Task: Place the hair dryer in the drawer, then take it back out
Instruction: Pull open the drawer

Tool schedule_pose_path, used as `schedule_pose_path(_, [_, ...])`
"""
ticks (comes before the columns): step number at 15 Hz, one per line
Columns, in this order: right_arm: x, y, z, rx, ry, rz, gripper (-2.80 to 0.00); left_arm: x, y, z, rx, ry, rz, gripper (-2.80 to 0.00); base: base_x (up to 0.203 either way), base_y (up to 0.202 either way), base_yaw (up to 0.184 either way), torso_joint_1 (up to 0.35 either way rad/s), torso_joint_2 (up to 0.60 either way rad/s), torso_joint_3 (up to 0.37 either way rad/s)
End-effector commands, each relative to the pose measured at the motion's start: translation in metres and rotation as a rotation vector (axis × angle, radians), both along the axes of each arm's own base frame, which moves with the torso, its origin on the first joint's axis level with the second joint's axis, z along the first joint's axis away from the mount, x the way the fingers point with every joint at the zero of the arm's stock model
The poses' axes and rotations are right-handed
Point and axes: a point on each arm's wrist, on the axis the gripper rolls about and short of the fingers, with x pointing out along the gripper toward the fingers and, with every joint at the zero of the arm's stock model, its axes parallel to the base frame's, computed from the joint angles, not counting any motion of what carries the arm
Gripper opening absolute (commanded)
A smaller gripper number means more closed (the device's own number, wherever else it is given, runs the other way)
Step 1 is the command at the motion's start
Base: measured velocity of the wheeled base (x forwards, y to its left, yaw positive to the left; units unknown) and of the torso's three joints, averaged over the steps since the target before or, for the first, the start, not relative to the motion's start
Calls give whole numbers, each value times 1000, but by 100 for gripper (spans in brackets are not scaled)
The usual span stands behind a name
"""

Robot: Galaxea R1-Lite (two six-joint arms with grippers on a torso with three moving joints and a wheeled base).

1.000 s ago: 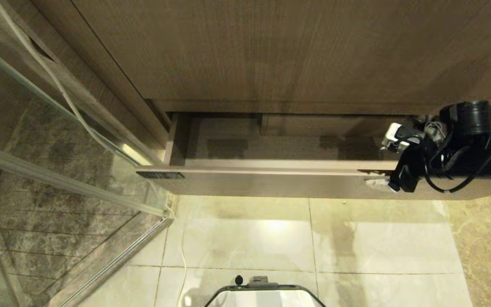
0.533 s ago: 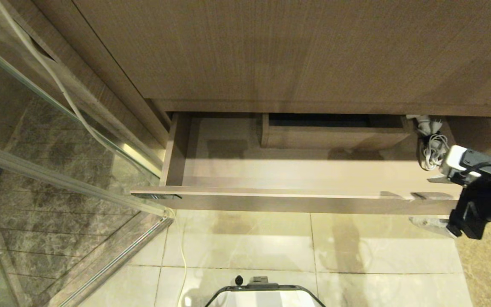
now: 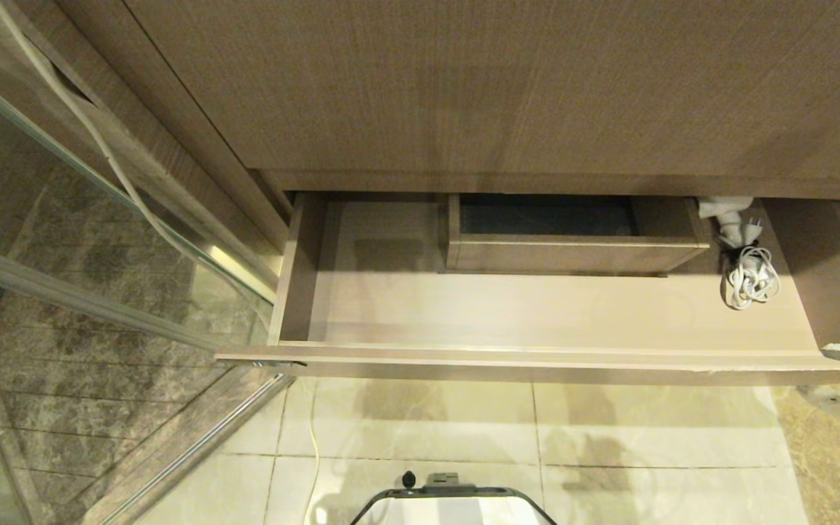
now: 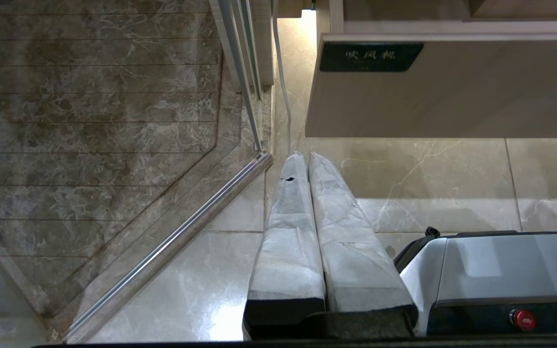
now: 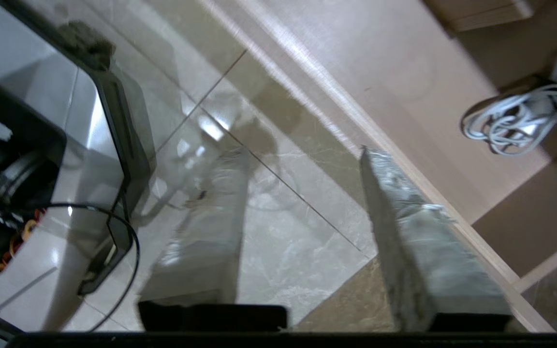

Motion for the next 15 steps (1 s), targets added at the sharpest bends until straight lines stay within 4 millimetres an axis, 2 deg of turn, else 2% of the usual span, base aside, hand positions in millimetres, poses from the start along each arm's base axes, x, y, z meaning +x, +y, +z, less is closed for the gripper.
schedule_pose_path(1, [-14,1,12,-22,-77,-30,-280,0,0,0,0,0,0,-280,0,0,0,0,0,0])
schedule_pose_path(3, [-13,-6,18,-54,-97,-126,-280,0,0,0,0,0,1,-280,0,0,0,0,0,0])
schedule_pose_path(5, [4,-23,15,-52,-50,-234,-280,0,0,0,0,0,0,-280,0,0,0,0,0,0])
schedule_pose_path(9, [69,-69,9,-33,46,-348,-280,0,0,0,0,0,0,-280,0,0,0,0,0,0])
schedule_pose_path(13, [138,-128,-18,2,154,-434,-280,0,0,0,0,0,0,-280,0,0,0,0,0,0])
schedule_pose_path(14, [152,-144,-25,9,168,-456,-255,0,0,0,0,0,0,-280,0,0,0,0,0,0])
schedule_pose_path(15, [166,-160,-30,13,170,-478,0,0,0,0,0,1,-1,-280,0,0,0,0,0,0])
